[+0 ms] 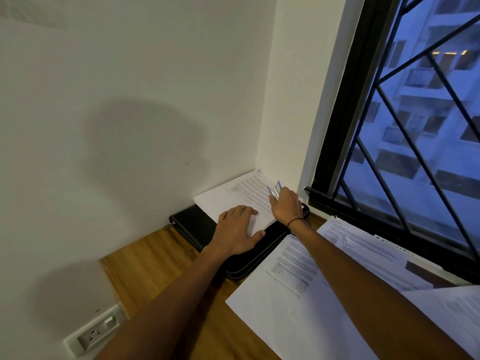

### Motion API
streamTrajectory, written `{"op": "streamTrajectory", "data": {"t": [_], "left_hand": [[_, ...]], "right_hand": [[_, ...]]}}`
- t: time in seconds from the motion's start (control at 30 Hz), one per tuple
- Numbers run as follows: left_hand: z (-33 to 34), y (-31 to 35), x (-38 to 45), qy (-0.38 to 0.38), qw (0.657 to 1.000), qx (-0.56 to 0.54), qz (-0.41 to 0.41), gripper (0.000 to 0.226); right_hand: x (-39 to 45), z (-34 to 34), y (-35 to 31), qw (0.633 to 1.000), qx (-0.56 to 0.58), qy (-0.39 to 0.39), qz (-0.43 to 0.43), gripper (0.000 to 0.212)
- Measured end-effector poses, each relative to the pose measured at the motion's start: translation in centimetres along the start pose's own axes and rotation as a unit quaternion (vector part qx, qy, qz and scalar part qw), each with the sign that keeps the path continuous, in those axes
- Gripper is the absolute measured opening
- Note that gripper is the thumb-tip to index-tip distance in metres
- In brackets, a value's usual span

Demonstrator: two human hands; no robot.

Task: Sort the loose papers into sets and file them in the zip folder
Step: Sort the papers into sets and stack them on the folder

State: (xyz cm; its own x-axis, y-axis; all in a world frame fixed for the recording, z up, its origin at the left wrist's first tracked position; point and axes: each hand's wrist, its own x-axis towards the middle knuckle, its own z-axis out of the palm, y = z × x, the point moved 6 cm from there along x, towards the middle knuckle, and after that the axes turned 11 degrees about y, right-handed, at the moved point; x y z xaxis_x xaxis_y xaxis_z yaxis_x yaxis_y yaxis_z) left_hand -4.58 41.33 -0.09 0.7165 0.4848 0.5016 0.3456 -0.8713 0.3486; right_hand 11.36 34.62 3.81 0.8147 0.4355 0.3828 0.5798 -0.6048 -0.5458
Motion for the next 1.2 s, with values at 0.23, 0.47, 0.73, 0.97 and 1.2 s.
{"op": "streamTrajectory", "data": {"t": [0.23,0.47,0.73,0.97,1.2], "left_hand": [[0.6,-0.2,-0.7,-0.001,1.0,0.013,-0.001,0.059],[0.0,0.2,-0.7,0.022,1.0,0.0,0.012,0.065],[-1.3,6.0,-1.9,0.077,0.991,-0.059,0.091,0.036],[1.4,9.7,-4.0,0.002,0.984,-0.053,0.169,0.036],[3.7,11.9,-4.8,-0.048,0.985,-0.031,0.161,0.053]], "right_hand": [[-0.4,1.9,-2.7,0.976,-0.168,-0.045,-0.132,0.031],[-0.9,-0.2,0.9,0.985,-0.145,-0.002,-0.089,0.034],[-2.9,-7.0,8.3,0.99,-0.074,0.013,-0.122,0.013],[-5.4,-11.1,15.0,0.984,-0.103,-0.103,-0.102,0.028],[-7.4,-11.0,17.0,0.969,-0.122,-0.189,-0.101,0.076]]}}
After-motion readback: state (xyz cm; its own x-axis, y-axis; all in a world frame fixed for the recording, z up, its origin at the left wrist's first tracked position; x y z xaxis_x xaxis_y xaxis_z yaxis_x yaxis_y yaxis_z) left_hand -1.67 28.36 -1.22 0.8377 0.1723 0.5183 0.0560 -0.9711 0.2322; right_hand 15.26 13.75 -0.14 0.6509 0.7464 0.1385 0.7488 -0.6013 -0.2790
